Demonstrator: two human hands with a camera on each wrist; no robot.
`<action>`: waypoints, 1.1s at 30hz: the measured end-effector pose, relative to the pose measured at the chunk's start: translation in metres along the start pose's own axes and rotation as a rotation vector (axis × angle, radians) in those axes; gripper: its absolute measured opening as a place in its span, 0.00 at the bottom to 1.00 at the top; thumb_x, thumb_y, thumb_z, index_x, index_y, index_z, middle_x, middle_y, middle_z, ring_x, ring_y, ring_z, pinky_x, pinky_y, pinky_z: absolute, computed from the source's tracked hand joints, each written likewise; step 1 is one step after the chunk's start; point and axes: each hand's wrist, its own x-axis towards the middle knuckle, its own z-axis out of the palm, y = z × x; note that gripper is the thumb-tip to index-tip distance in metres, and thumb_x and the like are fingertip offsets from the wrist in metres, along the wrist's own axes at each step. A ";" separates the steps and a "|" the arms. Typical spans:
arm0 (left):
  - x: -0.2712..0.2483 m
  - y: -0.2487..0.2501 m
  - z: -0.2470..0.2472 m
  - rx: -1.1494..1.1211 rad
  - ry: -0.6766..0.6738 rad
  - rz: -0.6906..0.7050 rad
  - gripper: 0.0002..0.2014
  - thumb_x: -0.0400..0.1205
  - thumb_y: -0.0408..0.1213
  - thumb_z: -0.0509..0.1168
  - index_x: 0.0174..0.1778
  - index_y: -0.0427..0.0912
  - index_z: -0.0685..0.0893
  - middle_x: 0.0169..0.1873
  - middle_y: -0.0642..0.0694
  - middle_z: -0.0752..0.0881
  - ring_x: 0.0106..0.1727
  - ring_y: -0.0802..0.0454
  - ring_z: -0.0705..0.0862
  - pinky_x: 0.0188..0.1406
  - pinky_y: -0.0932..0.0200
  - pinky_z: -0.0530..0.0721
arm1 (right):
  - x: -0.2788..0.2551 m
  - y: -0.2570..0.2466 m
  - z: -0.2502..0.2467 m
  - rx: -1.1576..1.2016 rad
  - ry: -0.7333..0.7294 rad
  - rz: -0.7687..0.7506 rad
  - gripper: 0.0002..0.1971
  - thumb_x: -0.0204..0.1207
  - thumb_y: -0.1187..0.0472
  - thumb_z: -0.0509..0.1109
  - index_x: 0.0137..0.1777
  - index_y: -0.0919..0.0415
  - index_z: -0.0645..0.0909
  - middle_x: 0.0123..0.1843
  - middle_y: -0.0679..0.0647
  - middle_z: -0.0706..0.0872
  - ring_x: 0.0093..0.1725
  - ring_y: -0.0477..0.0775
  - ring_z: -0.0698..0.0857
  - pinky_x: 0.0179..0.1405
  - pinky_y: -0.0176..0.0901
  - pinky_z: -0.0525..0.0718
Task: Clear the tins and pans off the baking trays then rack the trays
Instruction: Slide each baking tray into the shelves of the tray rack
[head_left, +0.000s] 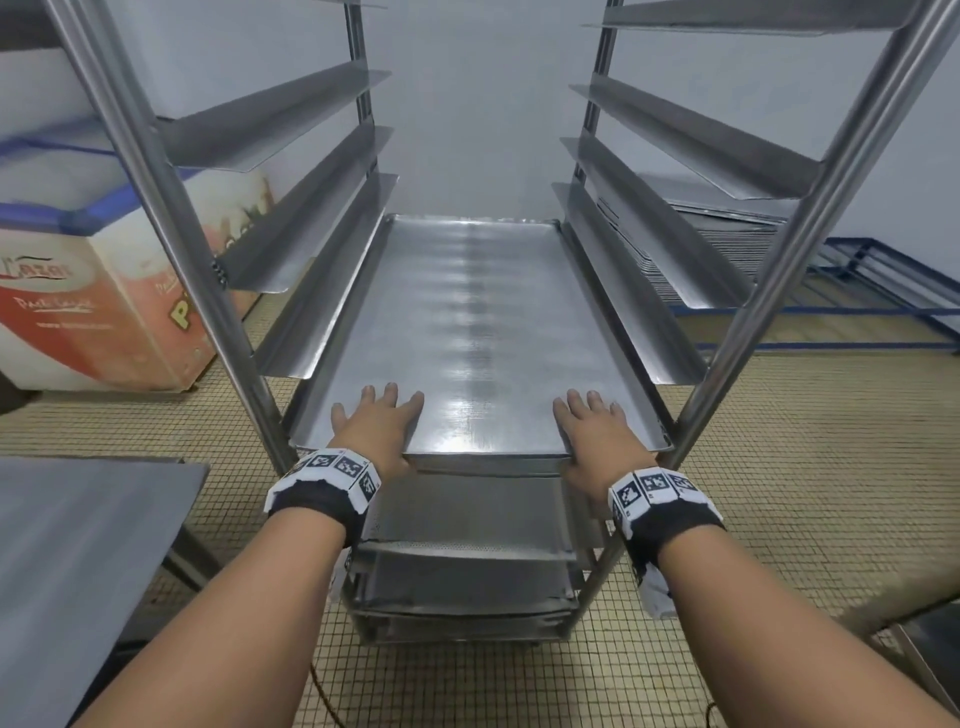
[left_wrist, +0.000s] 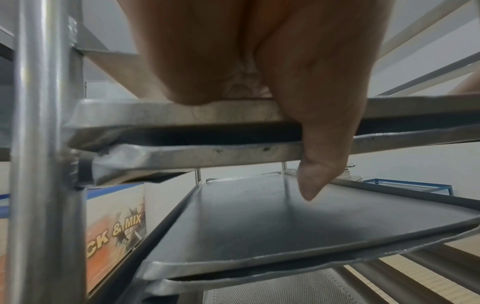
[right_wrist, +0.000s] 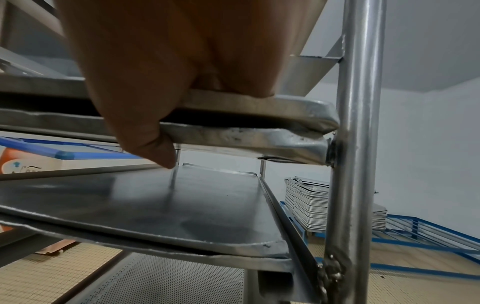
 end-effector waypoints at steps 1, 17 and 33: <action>0.004 -0.001 -0.001 0.003 0.003 0.002 0.46 0.76 0.42 0.74 0.84 0.56 0.52 0.85 0.44 0.52 0.86 0.37 0.50 0.80 0.26 0.54 | 0.005 0.001 0.000 -0.005 -0.002 -0.003 0.41 0.77 0.59 0.71 0.86 0.59 0.51 0.86 0.59 0.54 0.85 0.67 0.52 0.84 0.64 0.55; 0.045 -0.012 -0.007 0.036 0.014 0.039 0.47 0.74 0.46 0.75 0.84 0.57 0.53 0.83 0.45 0.56 0.84 0.39 0.54 0.78 0.26 0.58 | 0.032 0.007 0.000 -0.049 0.107 -0.030 0.41 0.73 0.54 0.74 0.83 0.59 0.58 0.83 0.58 0.63 0.78 0.63 0.64 0.77 0.55 0.68; -0.063 -0.007 0.024 0.027 0.200 -0.075 0.43 0.81 0.47 0.67 0.87 0.48 0.48 0.86 0.41 0.48 0.87 0.39 0.49 0.84 0.44 0.57 | -0.035 -0.024 -0.012 0.040 0.148 0.067 0.32 0.77 0.55 0.72 0.79 0.57 0.66 0.75 0.56 0.74 0.74 0.58 0.73 0.76 0.52 0.71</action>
